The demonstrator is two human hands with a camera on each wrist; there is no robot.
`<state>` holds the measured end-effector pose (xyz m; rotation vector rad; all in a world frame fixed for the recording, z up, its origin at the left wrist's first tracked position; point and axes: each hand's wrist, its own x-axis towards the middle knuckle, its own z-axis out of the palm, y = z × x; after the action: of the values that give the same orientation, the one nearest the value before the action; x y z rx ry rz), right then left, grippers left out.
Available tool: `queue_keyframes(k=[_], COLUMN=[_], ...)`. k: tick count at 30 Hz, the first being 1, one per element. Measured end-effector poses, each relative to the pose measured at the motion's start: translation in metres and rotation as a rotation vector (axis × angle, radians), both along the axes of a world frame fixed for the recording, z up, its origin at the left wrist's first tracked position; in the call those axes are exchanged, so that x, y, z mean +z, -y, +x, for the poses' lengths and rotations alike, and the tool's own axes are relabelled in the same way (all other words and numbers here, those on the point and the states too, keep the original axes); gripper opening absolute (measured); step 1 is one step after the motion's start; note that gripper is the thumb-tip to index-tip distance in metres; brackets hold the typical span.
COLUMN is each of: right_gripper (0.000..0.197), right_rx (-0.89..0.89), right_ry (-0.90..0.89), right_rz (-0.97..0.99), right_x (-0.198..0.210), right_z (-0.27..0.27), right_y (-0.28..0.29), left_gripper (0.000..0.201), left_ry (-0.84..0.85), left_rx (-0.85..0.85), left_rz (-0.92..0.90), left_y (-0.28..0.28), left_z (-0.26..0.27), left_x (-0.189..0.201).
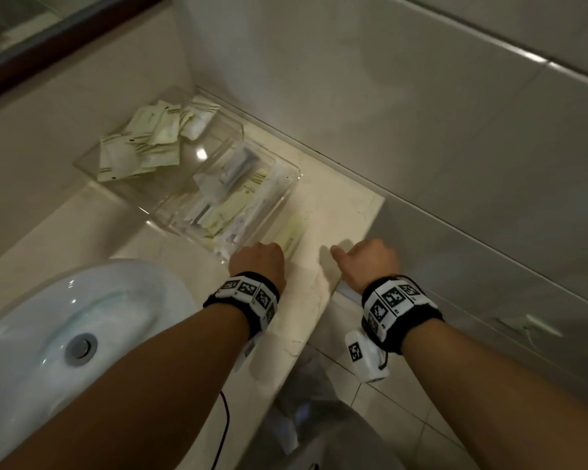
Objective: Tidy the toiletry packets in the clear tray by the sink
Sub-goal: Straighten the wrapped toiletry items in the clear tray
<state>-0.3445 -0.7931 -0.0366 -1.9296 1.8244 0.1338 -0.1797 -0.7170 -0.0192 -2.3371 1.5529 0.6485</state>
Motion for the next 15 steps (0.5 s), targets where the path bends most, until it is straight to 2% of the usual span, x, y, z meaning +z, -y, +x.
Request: queue_keyframes(k=[4, 10, 15], right_gripper=[0.067, 0.068, 0.066], right_rx=[0.045, 0.065, 0.088], right_ry=[-0.004, -0.005, 0.027], right_rz=[-0.005, -0.005, 0.006], right_x=[-0.001, 0.008, 0.031], right_z=[-0.007, -0.006, 0.011], right_y=[-0.004, -0.008, -0.004], left_gripper=[0.003, 0.019, 0.037], left_ry=[0.033, -0.018, -0.067], left_rx=[-0.037, 0.016, 0.070], left_rz=[-0.021, -0.066, -0.094], left_y=[-0.004, -0.011, -0.007], left_z=[-0.002, 0.003, 0.017], left_x=[-0.003, 0.003, 0.033])
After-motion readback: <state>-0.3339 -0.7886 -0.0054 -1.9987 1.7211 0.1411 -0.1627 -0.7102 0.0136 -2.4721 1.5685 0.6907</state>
